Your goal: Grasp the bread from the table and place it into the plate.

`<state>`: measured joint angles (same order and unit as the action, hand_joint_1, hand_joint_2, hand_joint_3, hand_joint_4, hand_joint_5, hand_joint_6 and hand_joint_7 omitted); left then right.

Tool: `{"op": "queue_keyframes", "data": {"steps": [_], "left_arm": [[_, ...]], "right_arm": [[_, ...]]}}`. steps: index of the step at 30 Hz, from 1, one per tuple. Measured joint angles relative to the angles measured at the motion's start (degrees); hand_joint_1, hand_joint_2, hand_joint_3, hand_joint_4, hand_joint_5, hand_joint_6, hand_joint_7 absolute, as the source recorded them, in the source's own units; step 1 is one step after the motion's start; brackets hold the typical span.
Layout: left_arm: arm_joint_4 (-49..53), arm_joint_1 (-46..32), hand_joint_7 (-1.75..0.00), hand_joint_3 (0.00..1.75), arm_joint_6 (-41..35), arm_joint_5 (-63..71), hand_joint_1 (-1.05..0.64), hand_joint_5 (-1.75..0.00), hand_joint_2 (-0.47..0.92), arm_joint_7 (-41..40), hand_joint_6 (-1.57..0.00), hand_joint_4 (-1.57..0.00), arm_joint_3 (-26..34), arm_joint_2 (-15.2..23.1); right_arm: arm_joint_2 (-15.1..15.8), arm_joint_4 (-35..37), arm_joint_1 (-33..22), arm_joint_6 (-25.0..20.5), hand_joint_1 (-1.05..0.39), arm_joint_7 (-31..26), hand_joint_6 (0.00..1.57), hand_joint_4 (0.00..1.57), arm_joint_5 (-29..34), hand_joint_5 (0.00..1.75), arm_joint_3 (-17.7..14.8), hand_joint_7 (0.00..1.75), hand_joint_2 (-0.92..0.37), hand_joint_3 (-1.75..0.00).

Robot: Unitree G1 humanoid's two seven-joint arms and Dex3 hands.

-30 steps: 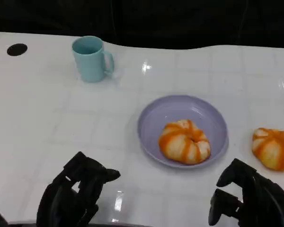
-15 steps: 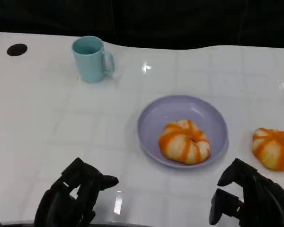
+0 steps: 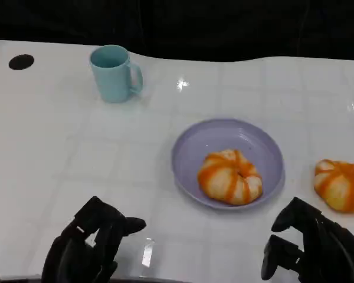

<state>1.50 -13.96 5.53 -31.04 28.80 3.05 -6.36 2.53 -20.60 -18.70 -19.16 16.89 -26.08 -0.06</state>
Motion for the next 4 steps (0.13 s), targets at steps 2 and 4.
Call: {"op": "queue_keyframes", "data": {"steps": [2,4], "left_arm": [[0.01,0.02,-1.63,0.44,0.00,0.01,-0.52,-1.75,0.92,-0.03,-0.42,-0.58,0.16,-0.13],[0.01,0.11,-1.64,0.44,0.00,0.01,-0.52,-1.75,0.92,-0.03,-0.42,-0.58,0.49,-0.15]], "right_arm": [[0.00,0.03,0.05,0.00,-0.50,0.01,0.44,0.72,0.00,1.75,0.00,1.75,-0.92,-0.54],[0.00,0.13,0.18,0.00,-0.51,0.05,0.45,0.73,-0.02,1.75,-0.03,1.75,-0.92,-0.54]]}}
